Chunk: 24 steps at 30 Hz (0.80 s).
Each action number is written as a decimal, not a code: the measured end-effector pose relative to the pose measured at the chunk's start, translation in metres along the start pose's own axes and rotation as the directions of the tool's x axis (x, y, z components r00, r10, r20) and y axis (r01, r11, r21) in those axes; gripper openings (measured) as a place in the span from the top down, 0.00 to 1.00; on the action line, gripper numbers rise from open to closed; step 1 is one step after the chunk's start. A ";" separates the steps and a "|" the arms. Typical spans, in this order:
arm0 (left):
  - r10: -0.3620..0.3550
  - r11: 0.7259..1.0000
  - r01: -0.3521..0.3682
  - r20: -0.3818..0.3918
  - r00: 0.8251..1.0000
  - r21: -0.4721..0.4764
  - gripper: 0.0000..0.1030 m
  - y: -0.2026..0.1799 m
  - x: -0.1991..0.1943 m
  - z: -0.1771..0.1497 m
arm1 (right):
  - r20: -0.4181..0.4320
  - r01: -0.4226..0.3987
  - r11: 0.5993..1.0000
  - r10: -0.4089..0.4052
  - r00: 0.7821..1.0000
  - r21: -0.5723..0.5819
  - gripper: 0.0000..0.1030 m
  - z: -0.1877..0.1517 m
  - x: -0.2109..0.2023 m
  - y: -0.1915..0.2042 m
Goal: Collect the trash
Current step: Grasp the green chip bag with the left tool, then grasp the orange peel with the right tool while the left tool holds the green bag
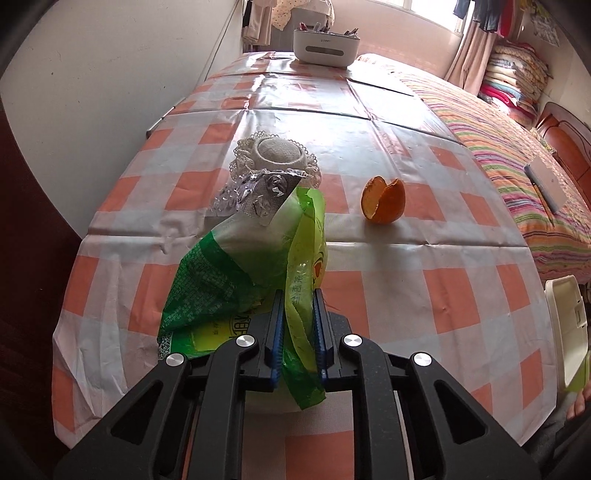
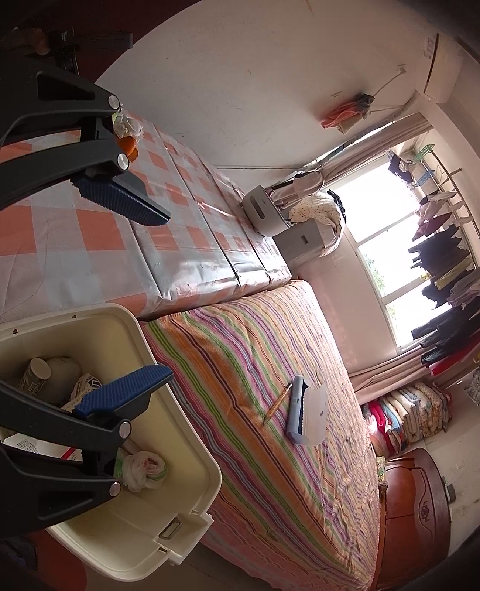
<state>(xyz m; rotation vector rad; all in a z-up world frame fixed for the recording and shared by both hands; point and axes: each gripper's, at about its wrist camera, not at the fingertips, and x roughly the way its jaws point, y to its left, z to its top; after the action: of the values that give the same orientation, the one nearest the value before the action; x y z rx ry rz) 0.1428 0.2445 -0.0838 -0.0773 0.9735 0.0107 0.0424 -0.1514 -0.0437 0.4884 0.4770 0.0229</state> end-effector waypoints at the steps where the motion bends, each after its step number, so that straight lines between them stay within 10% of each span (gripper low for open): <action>1: 0.001 1.000 -0.001 0.006 1.000 -0.003 0.89 0.000 -0.002 -0.001 | -0.014 -0.020 1.000 0.020 1.000 -0.022 0.27 0.000 0.004 0.007; 6: 0.002 0.999 0.000 0.048 0.999 -0.039 0.89 0.004 -0.014 -0.001 | -0.130 -0.174 0.974 0.156 0.979 -0.142 0.27 -0.007 0.029 0.051; 14: -0.001 0.995 0.016 0.158 0.988 -0.096 0.89 0.015 -0.043 -0.002 | -0.339 -0.428 0.848 0.322 0.884 -0.311 0.27 -0.020 0.079 0.139; 20: 0.000 0.995 0.020 0.193 0.981 -0.101 0.89 0.018 -0.055 -0.003 | -0.468 -0.525 0.791 0.352 0.811 -0.314 0.27 -0.032 0.127 0.189; 24: -0.016 0.995 0.037 0.203 0.979 -0.096 0.89 0.016 -0.059 -0.005 | -0.526 -0.547 0.753 0.318 0.789 -0.365 0.46 -0.046 0.154 0.219</action>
<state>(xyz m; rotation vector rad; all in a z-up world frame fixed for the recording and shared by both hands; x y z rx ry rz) 0.1053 0.2613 -0.0389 -0.1777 0.7681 0.0419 0.1792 0.0838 -0.0465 0.0572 0.7581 0.7283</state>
